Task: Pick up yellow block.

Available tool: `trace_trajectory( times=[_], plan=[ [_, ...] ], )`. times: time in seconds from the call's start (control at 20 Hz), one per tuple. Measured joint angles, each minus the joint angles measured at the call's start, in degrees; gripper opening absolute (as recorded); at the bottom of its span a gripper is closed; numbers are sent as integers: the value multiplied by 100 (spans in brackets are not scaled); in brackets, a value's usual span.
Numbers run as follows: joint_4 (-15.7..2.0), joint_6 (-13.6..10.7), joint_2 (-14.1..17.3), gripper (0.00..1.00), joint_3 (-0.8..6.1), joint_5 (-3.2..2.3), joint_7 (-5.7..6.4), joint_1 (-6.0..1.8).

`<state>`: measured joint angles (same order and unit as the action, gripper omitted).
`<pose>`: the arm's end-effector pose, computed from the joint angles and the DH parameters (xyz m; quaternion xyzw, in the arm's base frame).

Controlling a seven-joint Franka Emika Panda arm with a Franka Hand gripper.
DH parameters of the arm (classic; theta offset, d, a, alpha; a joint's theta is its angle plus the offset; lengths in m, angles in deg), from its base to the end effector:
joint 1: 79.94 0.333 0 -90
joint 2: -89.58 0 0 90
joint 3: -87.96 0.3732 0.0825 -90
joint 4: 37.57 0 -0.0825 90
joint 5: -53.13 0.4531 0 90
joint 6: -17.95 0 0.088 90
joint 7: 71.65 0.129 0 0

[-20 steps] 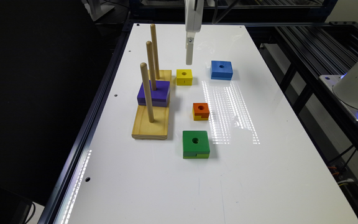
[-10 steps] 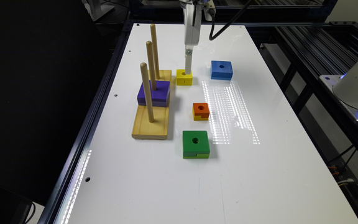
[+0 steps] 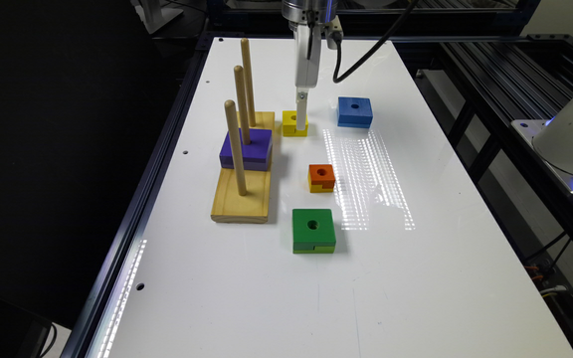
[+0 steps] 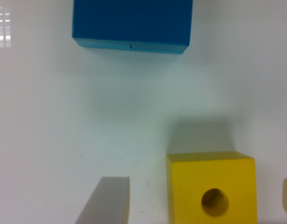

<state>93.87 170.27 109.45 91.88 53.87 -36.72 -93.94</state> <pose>0.5759 -0.1012 0.1711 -0.9207 0.3899 -0.0058 0.0163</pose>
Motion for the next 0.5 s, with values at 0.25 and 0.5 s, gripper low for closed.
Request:
trace_trajectory(
  times=[0.25,0.5],
  plan=[
    [-26,1,2,100,4,0,0,1],
    [-158,0,56,100,17,0,0,11]
  ],
)
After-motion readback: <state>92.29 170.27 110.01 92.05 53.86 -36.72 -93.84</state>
